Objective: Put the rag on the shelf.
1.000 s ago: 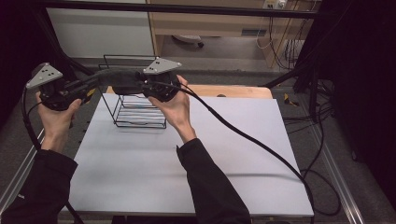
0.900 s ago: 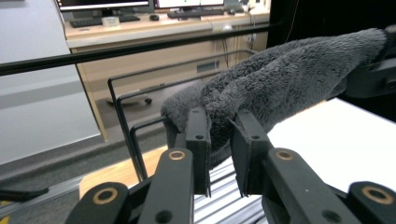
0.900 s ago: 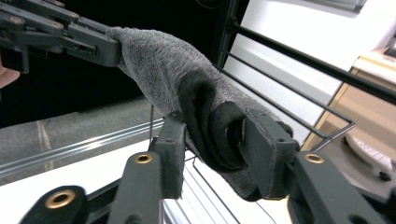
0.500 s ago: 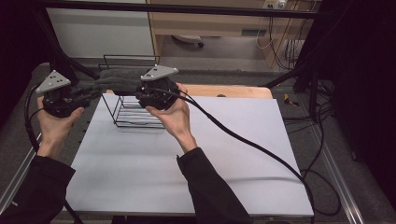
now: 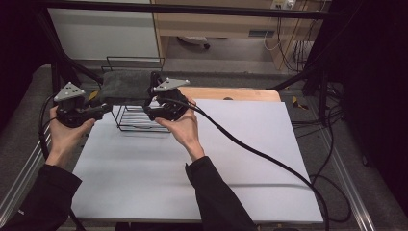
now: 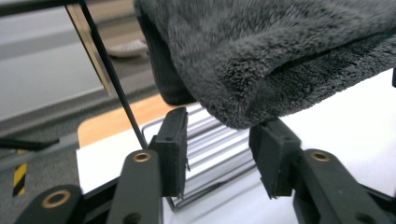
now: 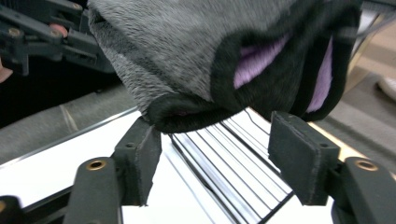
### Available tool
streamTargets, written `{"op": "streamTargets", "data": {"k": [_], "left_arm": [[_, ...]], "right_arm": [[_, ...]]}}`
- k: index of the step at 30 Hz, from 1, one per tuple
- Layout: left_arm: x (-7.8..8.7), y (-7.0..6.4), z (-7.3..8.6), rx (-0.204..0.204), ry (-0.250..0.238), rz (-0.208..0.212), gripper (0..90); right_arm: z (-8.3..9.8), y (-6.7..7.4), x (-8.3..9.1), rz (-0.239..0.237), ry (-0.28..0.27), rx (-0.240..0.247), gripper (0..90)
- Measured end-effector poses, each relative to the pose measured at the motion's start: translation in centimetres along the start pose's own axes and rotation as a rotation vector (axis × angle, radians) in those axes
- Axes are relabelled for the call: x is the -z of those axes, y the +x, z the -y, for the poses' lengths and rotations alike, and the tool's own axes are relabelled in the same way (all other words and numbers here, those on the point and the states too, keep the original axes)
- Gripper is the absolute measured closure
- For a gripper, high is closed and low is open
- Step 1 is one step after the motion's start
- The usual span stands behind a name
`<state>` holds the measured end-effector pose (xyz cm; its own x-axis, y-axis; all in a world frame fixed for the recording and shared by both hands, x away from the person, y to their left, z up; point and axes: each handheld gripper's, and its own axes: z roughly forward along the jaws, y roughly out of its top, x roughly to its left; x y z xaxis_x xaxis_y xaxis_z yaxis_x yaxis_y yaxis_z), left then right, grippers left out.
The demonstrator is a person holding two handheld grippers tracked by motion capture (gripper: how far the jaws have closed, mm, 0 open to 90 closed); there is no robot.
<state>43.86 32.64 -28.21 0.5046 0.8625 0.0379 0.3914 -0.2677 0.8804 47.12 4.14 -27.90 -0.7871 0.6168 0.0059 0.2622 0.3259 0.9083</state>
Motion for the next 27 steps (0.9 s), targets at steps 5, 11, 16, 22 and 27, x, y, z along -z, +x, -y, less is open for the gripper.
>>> {"op": "streamTargets", "data": {"k": [5,11,16,22,27], "left_arm": [[-1.3,0.2,0.9,0.037,0.071,0.008,38.3],[-2.0,0.3,2.3,0.056,0.099,0.025,28.6],[-2.0,-0.1,3.0,0.049,0.118,0.03,19.2],[-2.1,-1.2,4.5,0.039,0.142,0.051,7.4],[-2.2,-2.0,6.2,0.053,0.156,0.078,5.6]], "right_arm": [[1.5,-1.1,-1.0,-0.002,0.016,-0.034,24.0],[2.3,-1.3,-1.2,-0.018,0.039,-0.035,11.6],[2.4,-1.3,-0.4,-0.01,0.054,-0.037,2.7],[2.6,-0.5,1.2,0.049,0.087,0.062,2.0],[3.3,-1.0,3.1,0.017,0.076,0.02,2.1]]}}
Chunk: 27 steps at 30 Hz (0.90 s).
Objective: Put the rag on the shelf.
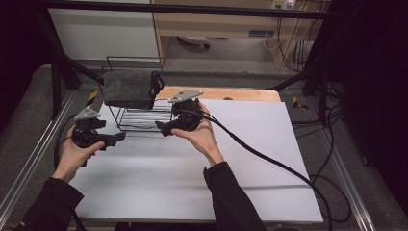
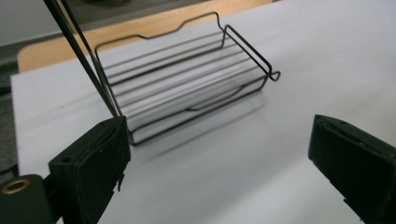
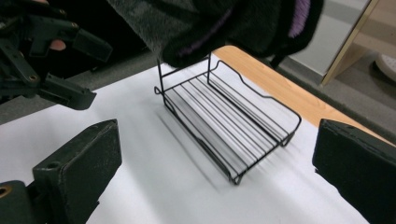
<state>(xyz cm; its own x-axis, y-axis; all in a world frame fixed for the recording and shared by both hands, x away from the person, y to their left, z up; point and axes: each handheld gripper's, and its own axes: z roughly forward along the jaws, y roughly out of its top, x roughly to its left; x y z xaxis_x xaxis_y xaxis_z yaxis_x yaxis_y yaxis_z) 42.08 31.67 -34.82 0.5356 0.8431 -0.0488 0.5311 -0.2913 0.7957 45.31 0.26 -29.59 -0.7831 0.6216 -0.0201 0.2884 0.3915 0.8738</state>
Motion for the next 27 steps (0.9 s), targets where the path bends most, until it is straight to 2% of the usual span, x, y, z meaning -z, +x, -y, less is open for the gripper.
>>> {"op": "streamTargets", "data": {"k": [7,11,16,23,27], "left_arm": [[-0.3,-1.4,2.0,-0.013,-0.003,0.015,6.2],[-0.5,-2.4,3.0,-0.039,0.007,0.028,6.3],[-1.0,-3.2,4.1,-0.067,0.021,0.033,6.7],[-2.2,-3.7,6.1,-0.05,0.031,0.062,7.7],[-2.6,-4.1,7.2,-0.052,0.037,0.068,7.8]], "right_arm": [[2.5,-1.3,2.7,-0.038,0.027,-0.046,1.0],[4.5,-2.6,4.3,-0.05,0.029,-0.074,0.9],[7.3,-4.2,6.1,-0.052,0.064,-0.115,0.9],[11.7,-6.2,8.3,-0.052,0.081,-0.154,0.9],[14.6,-7.4,9.5,-0.052,0.092,-0.194,0.9]]}}
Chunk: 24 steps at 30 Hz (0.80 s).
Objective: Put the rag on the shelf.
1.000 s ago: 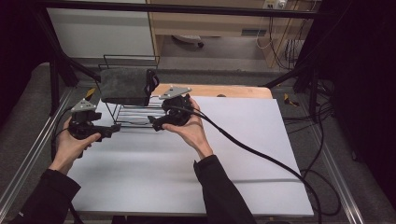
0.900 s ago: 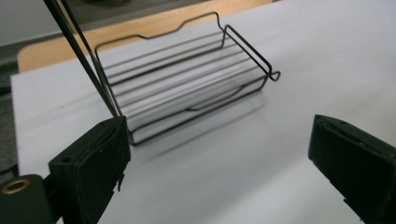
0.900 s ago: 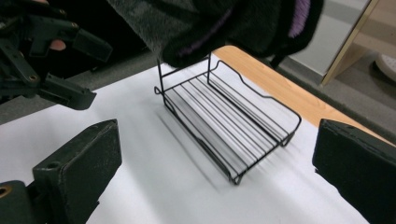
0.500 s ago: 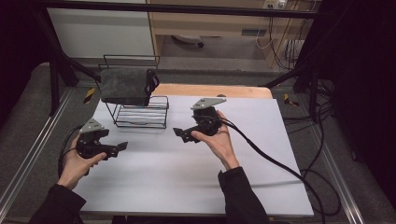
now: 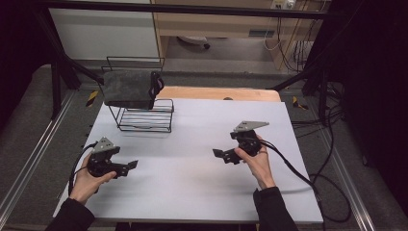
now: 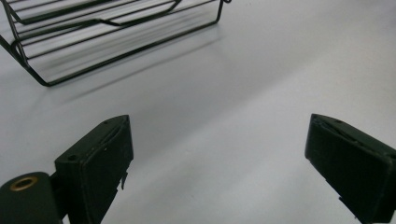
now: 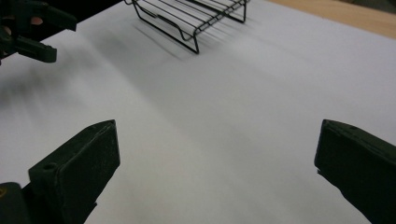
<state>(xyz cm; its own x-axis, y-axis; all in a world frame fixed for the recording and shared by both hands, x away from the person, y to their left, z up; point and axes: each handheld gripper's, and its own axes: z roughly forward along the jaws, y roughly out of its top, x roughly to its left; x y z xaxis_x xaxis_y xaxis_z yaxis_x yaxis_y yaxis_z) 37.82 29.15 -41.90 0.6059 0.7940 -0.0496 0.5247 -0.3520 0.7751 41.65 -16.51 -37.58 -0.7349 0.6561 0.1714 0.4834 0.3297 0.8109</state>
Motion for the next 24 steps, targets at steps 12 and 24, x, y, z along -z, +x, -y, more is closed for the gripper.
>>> {"op": "streamTargets", "data": {"k": [12,24], "left_arm": [[-0.9,-0.3,1.9,-0.041,0.02,0.02,8.0],[-1.1,-0.4,2.6,-0.071,0.036,0.028,6.5]], "right_arm": [[7.0,-3.8,3.1,0.031,0.016,-0.072,0.9],[11.4,-5.0,5.0,0.014,-0.01,-0.088,0.9]]}}
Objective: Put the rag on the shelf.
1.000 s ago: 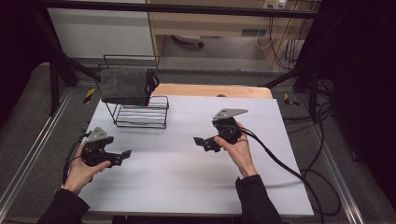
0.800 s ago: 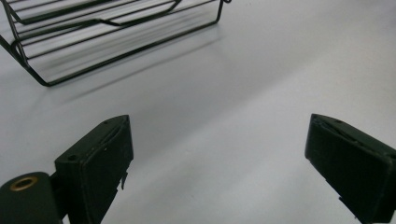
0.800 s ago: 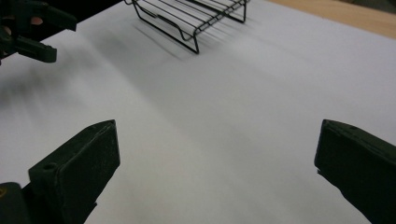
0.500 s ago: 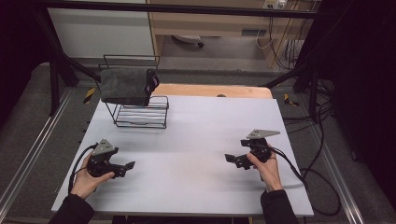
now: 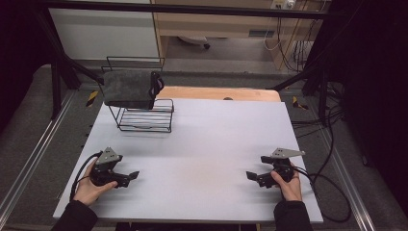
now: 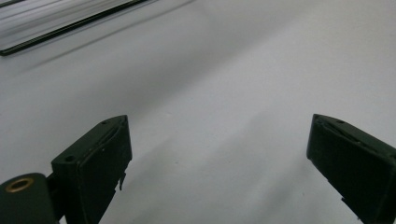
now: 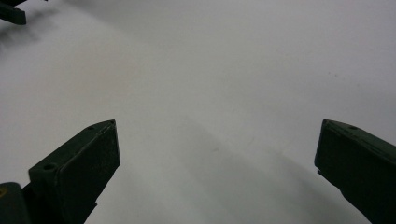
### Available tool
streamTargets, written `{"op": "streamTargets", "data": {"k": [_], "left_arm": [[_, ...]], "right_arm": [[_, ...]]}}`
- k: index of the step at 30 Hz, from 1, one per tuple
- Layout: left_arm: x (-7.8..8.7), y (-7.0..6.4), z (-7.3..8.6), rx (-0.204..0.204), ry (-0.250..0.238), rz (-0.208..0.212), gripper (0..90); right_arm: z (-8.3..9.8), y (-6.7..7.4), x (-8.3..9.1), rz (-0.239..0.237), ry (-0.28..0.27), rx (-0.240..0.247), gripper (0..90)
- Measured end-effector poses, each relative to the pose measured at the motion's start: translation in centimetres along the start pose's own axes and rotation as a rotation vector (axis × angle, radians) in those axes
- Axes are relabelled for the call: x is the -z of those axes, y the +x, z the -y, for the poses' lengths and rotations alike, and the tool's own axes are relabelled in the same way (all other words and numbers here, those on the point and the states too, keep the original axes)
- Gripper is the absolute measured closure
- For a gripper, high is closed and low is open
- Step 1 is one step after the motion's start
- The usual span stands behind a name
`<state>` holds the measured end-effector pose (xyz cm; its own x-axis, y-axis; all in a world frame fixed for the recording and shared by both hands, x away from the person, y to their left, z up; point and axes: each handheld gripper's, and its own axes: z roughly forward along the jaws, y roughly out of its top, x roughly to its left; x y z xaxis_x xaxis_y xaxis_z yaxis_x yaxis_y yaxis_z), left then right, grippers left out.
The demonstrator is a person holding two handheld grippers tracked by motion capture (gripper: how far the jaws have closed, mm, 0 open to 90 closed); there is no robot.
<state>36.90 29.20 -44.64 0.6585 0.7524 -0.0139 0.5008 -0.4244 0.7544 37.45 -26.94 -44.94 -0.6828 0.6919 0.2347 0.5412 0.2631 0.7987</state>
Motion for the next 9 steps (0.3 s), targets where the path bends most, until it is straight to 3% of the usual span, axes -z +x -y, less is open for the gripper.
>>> {"op": "streamTargets", "data": {"k": [9], "left_arm": [[-0.1,-0.29,0.19,-0.02,-0.002,0.012,5.5]], "right_arm": [[0.85,-0.27,0.36,-0.017,-0.012,-0.017,0.9]]}}
